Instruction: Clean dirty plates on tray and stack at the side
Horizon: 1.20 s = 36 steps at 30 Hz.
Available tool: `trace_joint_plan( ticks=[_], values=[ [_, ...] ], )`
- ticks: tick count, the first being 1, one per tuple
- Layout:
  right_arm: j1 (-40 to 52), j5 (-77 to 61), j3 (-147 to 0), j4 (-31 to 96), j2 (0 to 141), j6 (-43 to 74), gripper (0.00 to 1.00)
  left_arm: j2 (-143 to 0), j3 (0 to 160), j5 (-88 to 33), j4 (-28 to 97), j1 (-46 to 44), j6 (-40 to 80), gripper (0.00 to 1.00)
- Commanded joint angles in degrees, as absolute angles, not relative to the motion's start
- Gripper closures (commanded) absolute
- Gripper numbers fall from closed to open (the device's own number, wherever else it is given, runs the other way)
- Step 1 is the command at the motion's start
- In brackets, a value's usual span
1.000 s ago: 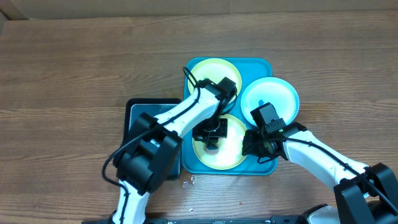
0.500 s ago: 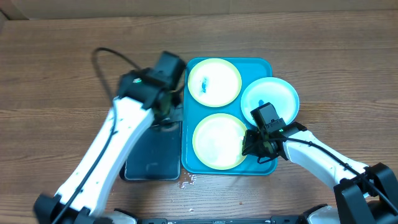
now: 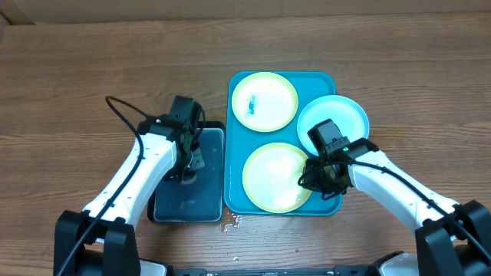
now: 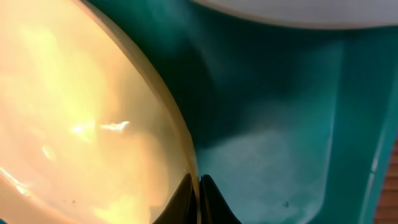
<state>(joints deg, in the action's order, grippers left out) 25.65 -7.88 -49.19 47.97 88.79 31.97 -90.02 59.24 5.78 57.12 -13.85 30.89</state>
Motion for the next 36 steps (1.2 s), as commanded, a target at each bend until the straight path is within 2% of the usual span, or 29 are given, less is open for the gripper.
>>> trace_joint_plan(
  ticks=[1, 2, 3, 6, 10, 11, 15, 22, 29, 36],
  values=[
    [26.15, -6.46, -53.15, 50.13, 89.38, 28.88, 0.96, -89.54, 59.57, 2.35, 56.95, -13.41, 28.51, 0.74],
    [26.3, -6.46, -54.28, 51.33, 89.38, 28.16, 0.96, -89.41, 60.18, 1.72, 57.56, -13.41, 27.7, 0.64],
    [26.52, -6.46, -57.17, 54.06, 89.38, 26.92, 0.96, -88.82, 62.22, 1.43, 59.9, -13.41, 27.4, 0.49],
    [27.44, -6.0, -62.89, 58.17, 89.38, 24.53, 0.96, -86.98, 66.76, 1.48, 64.16, -13.39, 27.38, 0.41],
    [30.65, -2.5, -71.44, 62.59, 89.38, 20.91, 0.96, -83.02, 75.05, 1.45, 69.84, -12.73, 27.4, 0.05],
    [31.86, -0.3, -73.69, 63.46, 89.38, 20.91, 0.96, -82.04, 77.08, 1.52, 71.13, -12.36, 27.4, 0.0],
    [37.45, 7.49, -80.64, 63.42, 89.38, 20.91, 0.96, -77.6, 86.96, 1.93, 76.49, -9.61, 27.42, 0.0],
    [46.78, 17.82, -81.71, 51.86, 91.22, 20.93, 0.96, -71.02, 98.48, 2.04, 81.28, -3.57, 27.35, 0.0],
    [56.64, 38.87, -81.71, 44.53, 96.4, 20.91, 0.96, -65.28, 99.88, 2.9, 81.93, -2.63, 23.77, 0.0],
    [66.52, 60.75, -81.8, 43.72, 98.06, 20.8, 0.96, -59.81, 99.88, 13.04, 82.5, -2.63, 24.88, 0.0]
  ],
)
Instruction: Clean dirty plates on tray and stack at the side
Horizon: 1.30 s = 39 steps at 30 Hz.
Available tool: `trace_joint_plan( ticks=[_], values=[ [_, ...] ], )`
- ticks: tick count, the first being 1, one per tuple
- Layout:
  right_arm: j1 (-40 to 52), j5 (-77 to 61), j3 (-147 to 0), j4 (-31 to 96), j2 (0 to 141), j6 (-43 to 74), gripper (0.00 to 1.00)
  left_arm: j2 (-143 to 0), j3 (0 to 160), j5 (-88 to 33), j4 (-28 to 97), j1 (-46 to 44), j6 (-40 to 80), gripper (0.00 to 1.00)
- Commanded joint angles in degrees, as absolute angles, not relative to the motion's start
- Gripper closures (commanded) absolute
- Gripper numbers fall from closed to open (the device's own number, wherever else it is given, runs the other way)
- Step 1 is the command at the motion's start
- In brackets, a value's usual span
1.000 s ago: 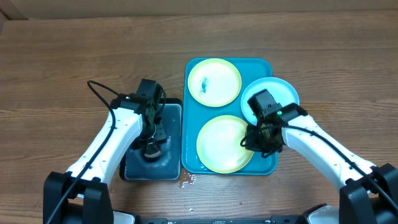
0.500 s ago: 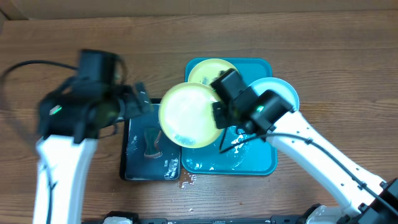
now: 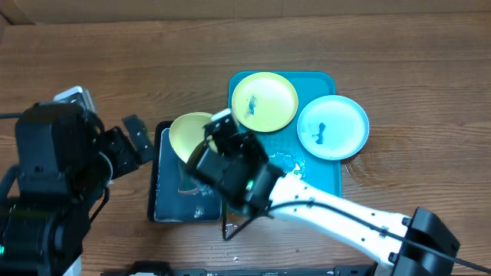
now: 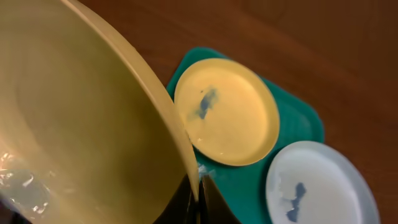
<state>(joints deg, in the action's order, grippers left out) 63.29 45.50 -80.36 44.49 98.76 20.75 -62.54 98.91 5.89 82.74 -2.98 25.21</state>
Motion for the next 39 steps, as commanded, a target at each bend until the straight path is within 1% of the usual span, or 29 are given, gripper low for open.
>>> trace_joint_plan(
  ticks=[1, 7, 12, 39],
  values=[
    [67.46, 62.85, -81.8, 43.75, 98.06, 20.38, 0.96, -59.29, 99.88, 14.33, 82.28, -2.63, 24.86, 0.0],
    [71.42, 71.29, -81.8, 43.72, 97.95, 18.37, 0.96, -58.87, 99.85, 15.27, 82.56, -2.63, 24.82, 0.0],
    [72.75, 74.59, -81.84, 43.05, 97.82, 17.47, 0.96, -59.22, 99.79, 15.27, 82.56, -2.63, 24.84, 0.0],
    [73.47, 74.54, -81.84, 41.82, 95.74, 17.23, 0.96, -59.57, 99.79, 15.25, 82.56, -2.63, 24.84, 0.0]
  ],
)
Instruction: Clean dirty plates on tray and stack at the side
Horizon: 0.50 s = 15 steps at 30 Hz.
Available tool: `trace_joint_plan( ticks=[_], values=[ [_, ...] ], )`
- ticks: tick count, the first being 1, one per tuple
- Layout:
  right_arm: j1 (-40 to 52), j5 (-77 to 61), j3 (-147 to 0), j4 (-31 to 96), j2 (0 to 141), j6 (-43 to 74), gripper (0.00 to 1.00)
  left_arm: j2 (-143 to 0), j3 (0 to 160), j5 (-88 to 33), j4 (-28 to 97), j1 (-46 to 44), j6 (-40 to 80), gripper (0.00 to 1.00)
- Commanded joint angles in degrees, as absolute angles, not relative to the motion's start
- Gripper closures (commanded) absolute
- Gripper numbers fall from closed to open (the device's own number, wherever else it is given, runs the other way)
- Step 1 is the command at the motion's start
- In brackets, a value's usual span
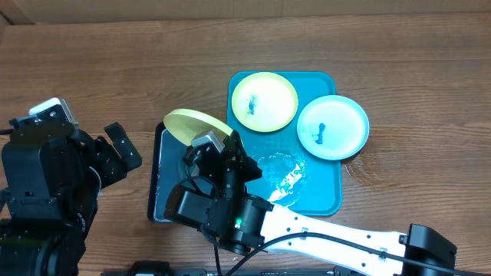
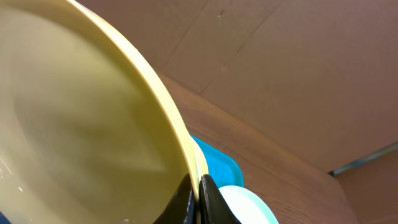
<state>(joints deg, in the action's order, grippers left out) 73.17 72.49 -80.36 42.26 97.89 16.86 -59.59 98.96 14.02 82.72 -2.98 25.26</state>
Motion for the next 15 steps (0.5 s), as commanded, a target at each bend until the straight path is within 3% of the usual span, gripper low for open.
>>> trace_joint_plan(
  ticks=[1, 11, 15],
  values=[
    [73.49, 74.54, -81.84, 41.82, 95.74, 17.19, 0.96, -59.57, 99.79, 15.27, 82.56, -2.63, 24.82, 0.0],
    [71.68, 68.58, -81.84, 41.82, 95.57, 22.55, 0.96, -59.57, 99.79, 15.27, 82.56, -2.63, 24.84, 0.0],
    [66.72, 43.42, -81.82, 41.93, 95.48, 26.48, 0.96, -59.57, 99.79, 15.25, 82.54, -2.63, 24.84, 0.0]
  ],
)
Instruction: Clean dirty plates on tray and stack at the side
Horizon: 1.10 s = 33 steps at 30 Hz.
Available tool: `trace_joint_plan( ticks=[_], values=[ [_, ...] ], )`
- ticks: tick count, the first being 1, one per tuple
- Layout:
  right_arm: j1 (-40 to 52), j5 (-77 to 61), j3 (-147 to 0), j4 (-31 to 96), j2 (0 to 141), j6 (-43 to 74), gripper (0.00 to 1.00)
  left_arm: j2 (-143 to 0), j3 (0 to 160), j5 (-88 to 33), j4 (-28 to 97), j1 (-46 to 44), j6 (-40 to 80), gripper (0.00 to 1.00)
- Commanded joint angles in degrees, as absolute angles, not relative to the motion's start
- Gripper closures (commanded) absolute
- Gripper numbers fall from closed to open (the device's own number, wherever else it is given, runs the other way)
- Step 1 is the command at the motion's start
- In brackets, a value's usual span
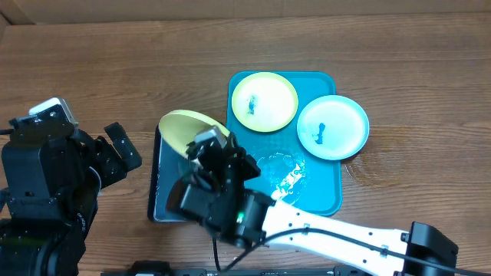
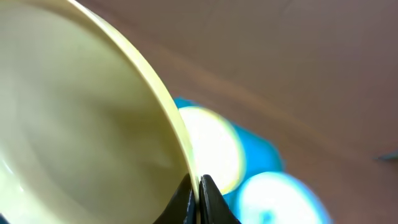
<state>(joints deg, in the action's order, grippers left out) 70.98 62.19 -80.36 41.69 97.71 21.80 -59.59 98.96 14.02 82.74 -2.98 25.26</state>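
My right gripper point(image 1: 205, 146) is shut on the rim of a plain yellow plate point(image 1: 184, 127), held tilted on edge above the far end of the black basin point(image 1: 163, 201). In the right wrist view the gripper point(image 2: 199, 186) pinches that plate point(image 2: 81, 130) by its rim. A yellow plate with a blue smear point(image 1: 264, 100) and a pale blue plate with a blue smear point(image 1: 332, 126) lie on the teal tray point(image 1: 318, 195). My left gripper point(image 1: 115, 152) is raised at the far left, open, holding nothing.
Water glistens on the bare front part of the tray point(image 1: 281, 173). The right arm point(image 1: 330, 234) stretches across the table's front from the lower right. The left arm's body point(image 1: 42, 180) fills the left side. Brown wooden table point(image 1: 399, 54) lies all around.
The held plate has shifted slightly left over the basin. The wrist view has swung, so the tray's two plates show blurred behind the rim instead of the wall. The left arm is unchanged.
First my right gripper was shut on the rim of the yellow plate lying at the tray's front, and the left gripper was down in the basin. Then the plate was over the basin and the left arm was up at the left. Now the plate stays tilted there.
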Motion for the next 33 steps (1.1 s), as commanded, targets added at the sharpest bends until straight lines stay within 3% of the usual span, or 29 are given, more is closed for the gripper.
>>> trace_joint_plan(
  ticks=[1, 4, 11, 17, 22, 27, 33],
  values=[
    [65.41, 40.66, -81.82, 42.39, 95.46, 27.7, 0.96, -59.57, 99.79, 15.25, 82.56, -2.63, 24.82, 0.0],
    [58.98, 27.92, -82.61, 44.88, 93.89, 33.56, 0.96, -59.57, 99.79, 15.25, 82.56, -2.63, 24.84, 0.0],
    [41.67, 0.23, -83.66, 47.83, 85.34, 33.01, 0.96, -59.57, 99.79, 15.25, 82.56, -2.63, 24.84, 0.0],
    [26.98, -9.15, -83.48, 64.36, 82.48, 29.17, 0.96, -59.57, 99.79, 15.25, 82.54, -2.63, 24.84, 0.0],
    [24.56, -9.13, -76.31, 73.58, 83.37, 26.98, 0.96, -59.57, 99.79, 15.25, 82.54, -2.63, 24.84, 0.0],
    [25.78, -10.17, -60.29, 63.24, 83.37, 31.55, 0.96, -59.57, 99.79, 15.25, 82.54, -2.63, 24.82, 0.0],
    [28.18, -12.71, -52.49, 47.35, 83.37, 32.97, 0.96, -59.57, 99.79, 15.25, 82.54, -2.63, 24.84, 0.0]
  ],
)
